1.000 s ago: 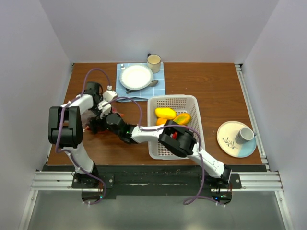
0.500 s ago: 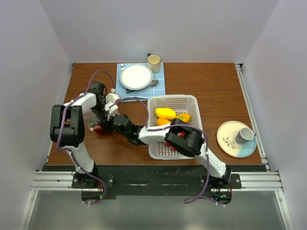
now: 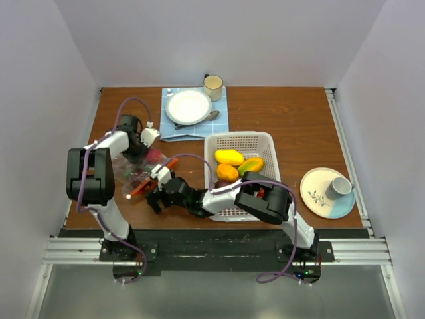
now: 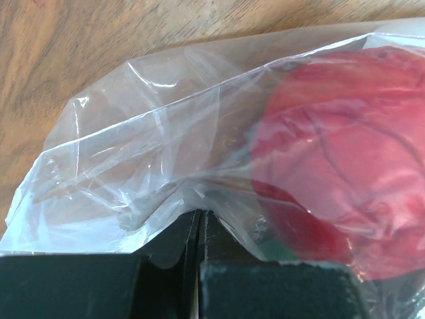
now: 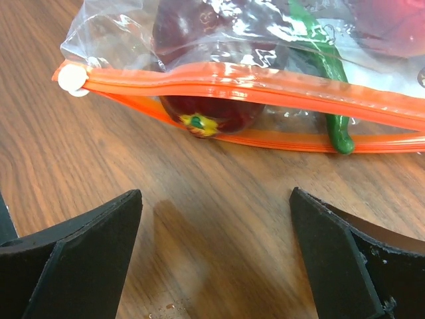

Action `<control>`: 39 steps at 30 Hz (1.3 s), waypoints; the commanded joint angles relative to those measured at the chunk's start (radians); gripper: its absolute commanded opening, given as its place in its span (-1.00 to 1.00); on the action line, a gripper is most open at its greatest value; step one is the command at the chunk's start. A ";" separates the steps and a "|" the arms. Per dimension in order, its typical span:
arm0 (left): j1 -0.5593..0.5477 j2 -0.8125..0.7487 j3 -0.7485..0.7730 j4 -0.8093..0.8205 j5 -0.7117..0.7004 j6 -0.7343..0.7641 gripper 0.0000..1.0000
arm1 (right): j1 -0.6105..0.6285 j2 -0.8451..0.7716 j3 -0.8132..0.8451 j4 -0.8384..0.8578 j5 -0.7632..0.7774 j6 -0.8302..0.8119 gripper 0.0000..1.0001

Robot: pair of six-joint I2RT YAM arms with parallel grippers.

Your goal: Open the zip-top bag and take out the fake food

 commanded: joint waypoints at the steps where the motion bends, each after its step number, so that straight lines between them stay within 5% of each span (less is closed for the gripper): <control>1: 0.014 0.071 -0.070 -0.073 0.043 -0.024 -1.00 | 0.006 0.013 0.065 -0.064 0.010 -0.033 0.97; 23: 0.013 0.079 -0.113 -0.072 0.069 0.000 -1.00 | -0.014 0.194 0.399 -0.103 0.053 -0.100 0.76; 26: 0.011 0.081 -0.116 -0.078 0.084 0.002 -1.00 | -0.023 0.201 0.405 -0.094 0.063 -0.094 0.58; 33: 0.013 0.096 -0.121 -0.067 0.069 0.011 -1.00 | -0.027 0.112 0.315 -0.055 0.080 -0.116 -0.37; 39: 0.016 0.101 -0.110 -0.024 0.015 0.010 -1.00 | -0.023 -0.067 0.101 -0.098 0.098 -0.125 -0.49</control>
